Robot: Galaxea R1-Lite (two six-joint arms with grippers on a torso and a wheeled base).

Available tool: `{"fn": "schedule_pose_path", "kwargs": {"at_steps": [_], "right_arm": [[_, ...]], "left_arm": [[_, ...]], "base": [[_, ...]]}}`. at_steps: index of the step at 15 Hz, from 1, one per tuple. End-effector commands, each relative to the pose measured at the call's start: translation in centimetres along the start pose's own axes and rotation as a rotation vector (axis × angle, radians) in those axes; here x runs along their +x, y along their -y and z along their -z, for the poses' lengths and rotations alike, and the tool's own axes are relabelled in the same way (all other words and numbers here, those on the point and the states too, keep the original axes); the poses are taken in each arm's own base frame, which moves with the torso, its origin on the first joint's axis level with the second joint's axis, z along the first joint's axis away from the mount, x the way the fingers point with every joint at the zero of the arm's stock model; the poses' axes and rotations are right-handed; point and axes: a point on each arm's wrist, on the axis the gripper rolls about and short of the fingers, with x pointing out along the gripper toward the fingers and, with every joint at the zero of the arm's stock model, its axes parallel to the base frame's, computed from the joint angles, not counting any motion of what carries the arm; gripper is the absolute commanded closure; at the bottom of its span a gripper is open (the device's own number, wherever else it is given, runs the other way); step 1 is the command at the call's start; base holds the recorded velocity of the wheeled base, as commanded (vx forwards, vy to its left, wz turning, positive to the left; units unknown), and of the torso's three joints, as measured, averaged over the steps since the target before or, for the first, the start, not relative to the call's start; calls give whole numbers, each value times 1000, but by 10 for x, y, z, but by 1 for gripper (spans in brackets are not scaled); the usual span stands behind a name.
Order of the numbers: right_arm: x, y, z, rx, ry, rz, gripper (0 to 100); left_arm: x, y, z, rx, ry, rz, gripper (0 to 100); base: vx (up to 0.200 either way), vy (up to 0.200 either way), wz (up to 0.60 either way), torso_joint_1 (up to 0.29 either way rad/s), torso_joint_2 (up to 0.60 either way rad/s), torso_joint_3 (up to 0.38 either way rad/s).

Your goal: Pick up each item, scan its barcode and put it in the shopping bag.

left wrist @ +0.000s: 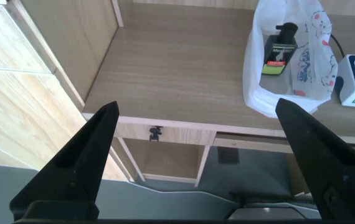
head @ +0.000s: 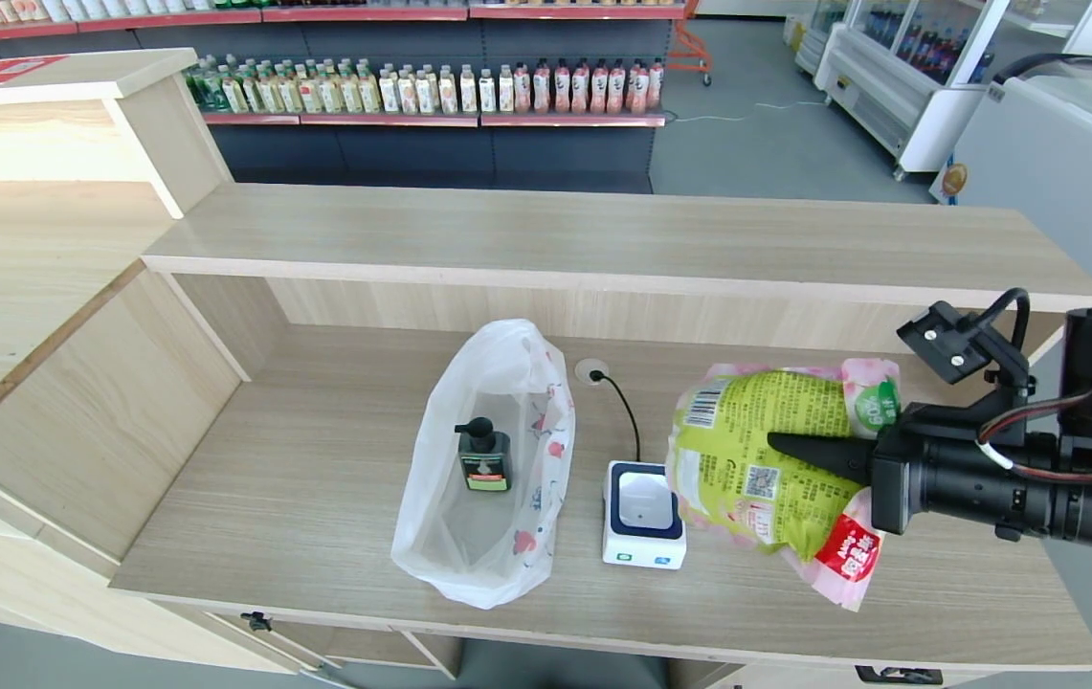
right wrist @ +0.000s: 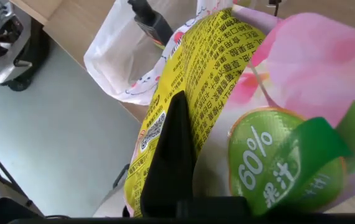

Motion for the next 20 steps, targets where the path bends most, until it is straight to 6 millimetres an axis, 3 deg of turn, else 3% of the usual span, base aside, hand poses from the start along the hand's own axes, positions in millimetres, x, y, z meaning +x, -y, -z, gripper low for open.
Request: {"fn": "schedule_pose_path", "kwargs": {"at_steps": [1, 9, 16, 20], "right_arm": [[-4, 0, -2, -3, 12, -9, 100], [-6, 2, -3, 20, 24, -117, 100], [12, 9, 11, 203, -57, -139, 100], [37, 23, 24, 278, -125, -126, 100]], "left_arm": [[0, 0, 0, -1, 0, -1, 0], [0, 0, 0, 2, 0, -1, 0], [0, 0, 0, -1, 0, -1, 0], [0, 0, 0, -1, 0, -1, 0]], "base": [[0, 200, 0, 7, -2, 2], [0, 200, 0, 5, 6, 2], [0, 0, 0, 0, 0, 0], [0, 0, 0, 0, 0, 0]]}}
